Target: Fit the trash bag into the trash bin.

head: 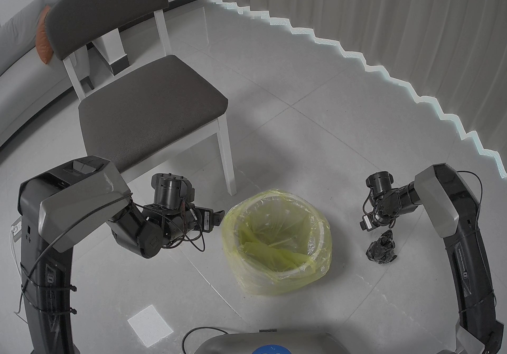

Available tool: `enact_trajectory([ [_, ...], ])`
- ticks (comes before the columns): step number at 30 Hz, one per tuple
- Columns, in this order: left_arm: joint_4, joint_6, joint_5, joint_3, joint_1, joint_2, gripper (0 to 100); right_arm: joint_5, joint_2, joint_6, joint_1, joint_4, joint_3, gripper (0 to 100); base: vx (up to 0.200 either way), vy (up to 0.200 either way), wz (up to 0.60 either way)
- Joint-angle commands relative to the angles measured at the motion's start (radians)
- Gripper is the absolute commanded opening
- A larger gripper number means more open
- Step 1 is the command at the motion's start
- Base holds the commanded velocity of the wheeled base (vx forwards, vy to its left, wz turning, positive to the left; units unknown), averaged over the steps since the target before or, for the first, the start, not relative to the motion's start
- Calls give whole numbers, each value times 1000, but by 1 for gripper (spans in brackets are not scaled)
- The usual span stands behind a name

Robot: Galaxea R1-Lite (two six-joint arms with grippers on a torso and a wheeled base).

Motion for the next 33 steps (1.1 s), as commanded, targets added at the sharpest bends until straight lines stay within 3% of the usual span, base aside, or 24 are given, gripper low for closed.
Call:
enact_trajectory([
  [1, 0, 0, 2, -1, 1, -1, 100, -22, 56, 23, 0, 59, -83, 100, 0, 0, 0],
  [10, 1, 1, 8, -6, -3, -2, 100, -25, 73, 52, 0, 119, -129, 100, 0, 0, 0],
  [18, 1, 1, 10, -3, -3, -2, 100, -65, 104, 68, -6, 271, -165, 100, 0, 0, 0],
  [33, 1, 1, 11, -1, -3, -4, 100, -69, 128, 89, -12, 283, -165, 100, 0, 0, 0],
])
